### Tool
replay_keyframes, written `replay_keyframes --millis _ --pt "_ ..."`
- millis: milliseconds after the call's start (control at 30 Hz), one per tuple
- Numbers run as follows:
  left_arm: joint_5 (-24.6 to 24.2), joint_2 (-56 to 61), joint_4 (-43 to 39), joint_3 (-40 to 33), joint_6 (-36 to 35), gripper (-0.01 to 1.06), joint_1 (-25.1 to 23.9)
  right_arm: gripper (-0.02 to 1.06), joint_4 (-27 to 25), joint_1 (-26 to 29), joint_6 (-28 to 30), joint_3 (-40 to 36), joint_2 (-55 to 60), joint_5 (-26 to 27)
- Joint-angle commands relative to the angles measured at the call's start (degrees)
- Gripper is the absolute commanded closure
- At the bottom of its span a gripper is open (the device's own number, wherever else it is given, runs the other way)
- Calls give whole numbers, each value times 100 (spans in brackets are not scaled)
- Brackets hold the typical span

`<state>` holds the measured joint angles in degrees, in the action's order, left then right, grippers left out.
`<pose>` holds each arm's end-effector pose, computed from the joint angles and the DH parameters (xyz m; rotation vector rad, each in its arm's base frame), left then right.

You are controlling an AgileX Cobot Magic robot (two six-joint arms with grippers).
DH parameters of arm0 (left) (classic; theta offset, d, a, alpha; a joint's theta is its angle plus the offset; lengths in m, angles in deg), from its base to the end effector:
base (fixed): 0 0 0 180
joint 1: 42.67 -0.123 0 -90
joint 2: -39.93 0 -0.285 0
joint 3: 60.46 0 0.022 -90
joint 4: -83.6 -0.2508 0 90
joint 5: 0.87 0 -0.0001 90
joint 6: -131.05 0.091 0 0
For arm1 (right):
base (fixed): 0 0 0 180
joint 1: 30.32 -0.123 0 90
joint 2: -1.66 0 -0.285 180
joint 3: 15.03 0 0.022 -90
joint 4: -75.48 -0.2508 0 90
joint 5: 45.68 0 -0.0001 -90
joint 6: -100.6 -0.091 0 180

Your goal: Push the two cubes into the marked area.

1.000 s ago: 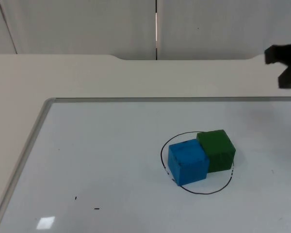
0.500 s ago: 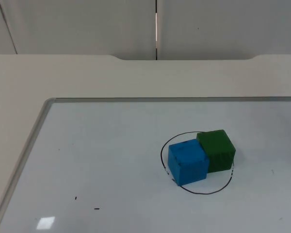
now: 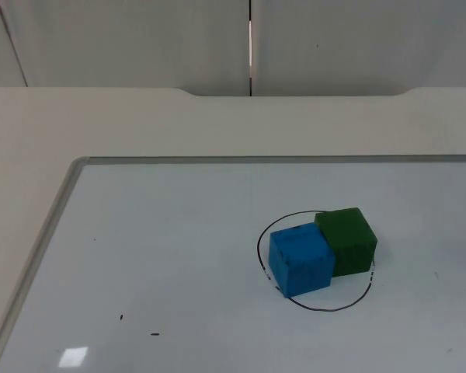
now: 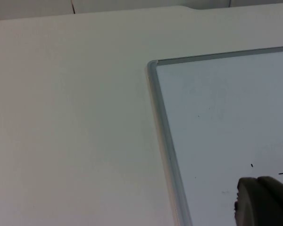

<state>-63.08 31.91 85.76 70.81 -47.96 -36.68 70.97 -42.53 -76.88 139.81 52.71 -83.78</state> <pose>-0.0053 -0.0025 0.2746 0.1286 2.0731 -0.0988 0.1379 0.0344 0.3884 -0.2258 1.9856 0.1972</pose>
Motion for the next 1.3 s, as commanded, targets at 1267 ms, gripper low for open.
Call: replay_keyframes --millis 1267 --pt "64 23 4 -27 0 105 -12 105 77 15 415 -2211 -4327 -2348"
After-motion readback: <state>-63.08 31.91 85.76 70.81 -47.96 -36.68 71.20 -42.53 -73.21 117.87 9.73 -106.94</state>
